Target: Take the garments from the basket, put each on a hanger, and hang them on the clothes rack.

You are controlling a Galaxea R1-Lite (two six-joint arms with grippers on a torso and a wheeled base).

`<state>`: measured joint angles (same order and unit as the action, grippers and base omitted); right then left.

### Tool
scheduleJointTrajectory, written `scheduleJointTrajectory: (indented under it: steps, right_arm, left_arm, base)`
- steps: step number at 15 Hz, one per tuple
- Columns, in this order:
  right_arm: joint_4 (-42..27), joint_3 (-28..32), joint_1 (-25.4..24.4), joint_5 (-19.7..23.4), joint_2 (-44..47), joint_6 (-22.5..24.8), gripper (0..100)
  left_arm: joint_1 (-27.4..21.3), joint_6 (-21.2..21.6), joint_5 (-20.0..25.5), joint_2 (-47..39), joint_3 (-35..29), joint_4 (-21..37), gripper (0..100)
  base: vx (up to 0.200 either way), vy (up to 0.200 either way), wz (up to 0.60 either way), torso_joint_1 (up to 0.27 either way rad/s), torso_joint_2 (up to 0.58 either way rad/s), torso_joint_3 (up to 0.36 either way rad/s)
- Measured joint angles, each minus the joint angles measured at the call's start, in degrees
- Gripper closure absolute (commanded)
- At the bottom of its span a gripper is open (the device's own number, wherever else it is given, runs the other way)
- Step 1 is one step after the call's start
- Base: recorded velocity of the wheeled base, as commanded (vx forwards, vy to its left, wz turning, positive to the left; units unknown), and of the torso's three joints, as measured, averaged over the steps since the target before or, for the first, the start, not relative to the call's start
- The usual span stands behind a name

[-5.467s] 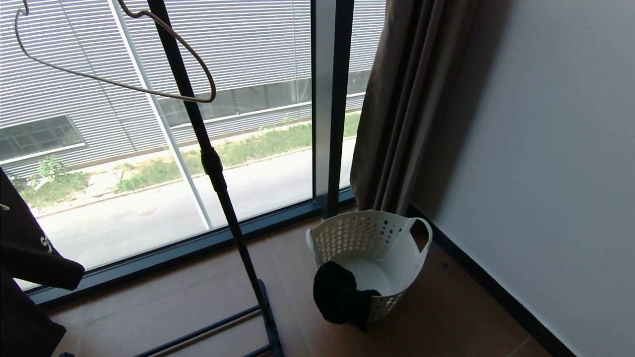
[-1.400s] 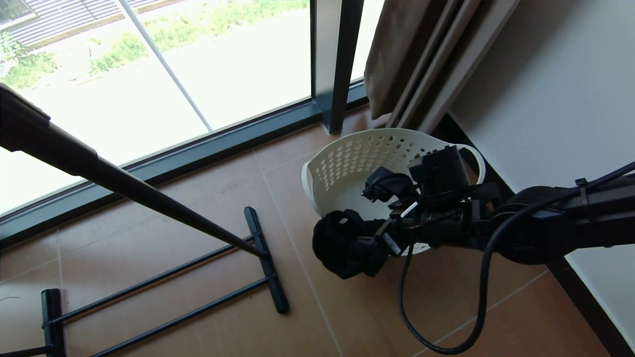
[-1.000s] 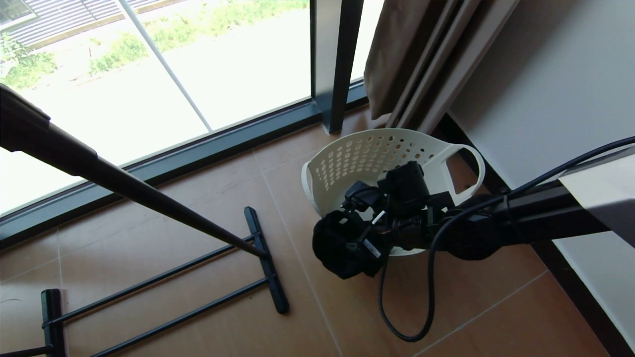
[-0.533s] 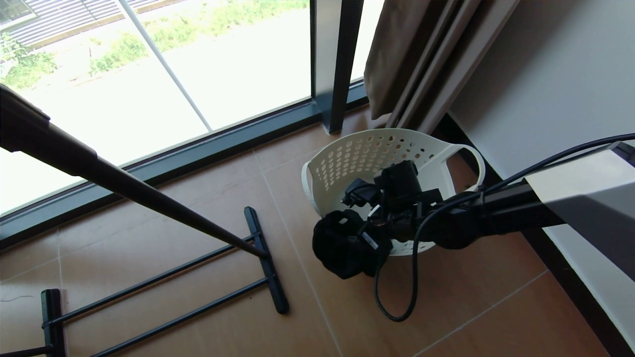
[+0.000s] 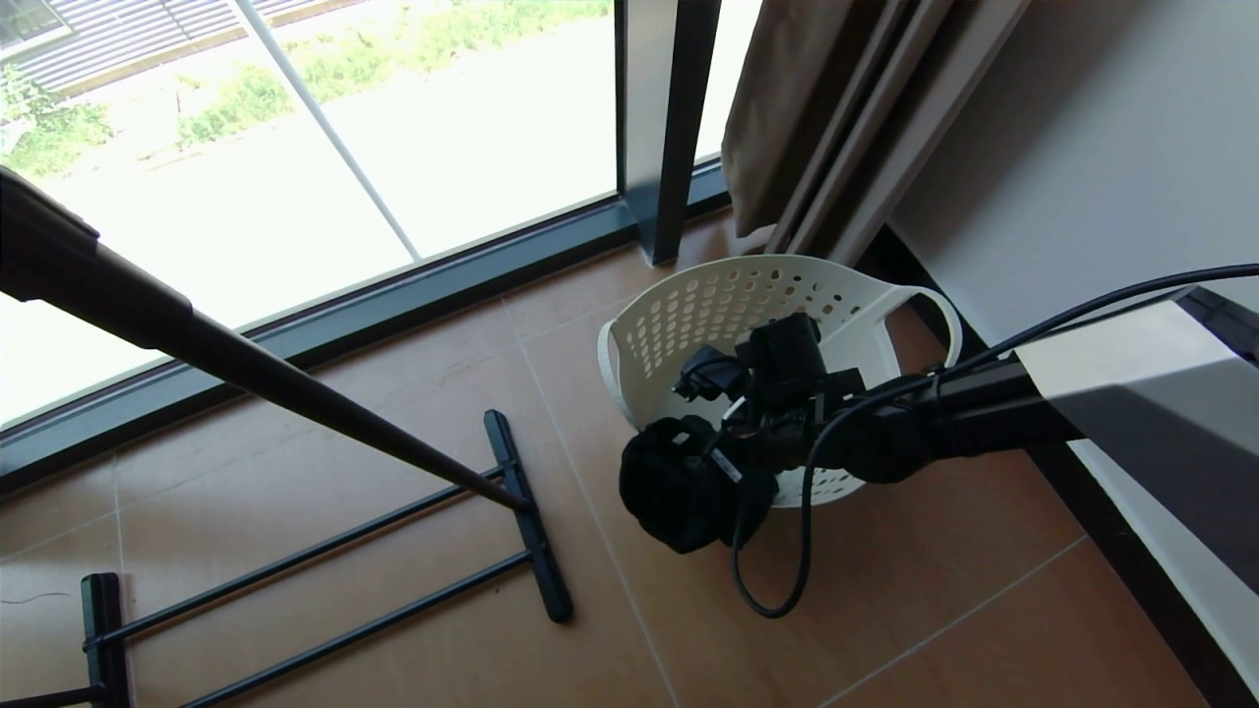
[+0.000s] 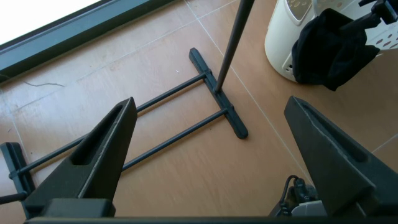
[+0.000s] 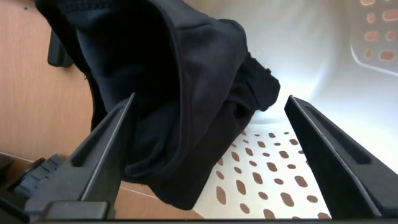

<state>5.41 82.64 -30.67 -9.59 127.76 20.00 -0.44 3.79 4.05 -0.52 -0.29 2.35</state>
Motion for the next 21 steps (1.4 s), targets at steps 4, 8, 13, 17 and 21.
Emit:
scheduleJointTrajectory:
  steps: [4,8,13,17,21]
  right_arm:
    - [-0.13,4.92,1.1,-0.33,2.95,0.09,0]
    - [-0.02,7.11,2.32,-0.34,4.74,0.07,0]
    - [0.17,7.85,2.36,-0.28,5.79,-0.72,100]
    - [4.0,5.23,1.82,-0.28,4.39,-0.93,100]
    - [8.79,-3.43,-0.52,-1.51,-3.25,-0.83,100]
  left_arm:
    - [0.0,0.2,0.16,0.0,0.0,0.02,0]
    - [-0.02,0.09,0.13,0.0,0.0,0.02,0]
    - [0.0,0.09,0.13,0.0,0.0,0.0,0]
    - [0.0,0.26,0.13,0.0,-0.04,0.02,0]
    - [0.0,0.04,0.16,0.0,0.0,0.0,0]
  base:
    - [0.0,0.0,0.0,0.0,0.0,0.0]
    - [0.0,0.0,0.0,0.0,0.0,0.0]
    - [0.0,0.0,0.0,0.0,0.0,0.0]
    - [0.0,0.0,0.0,0.0,0.0,0.0]
    - [0.0,0.0,0.0,0.0,0.0,0.0]
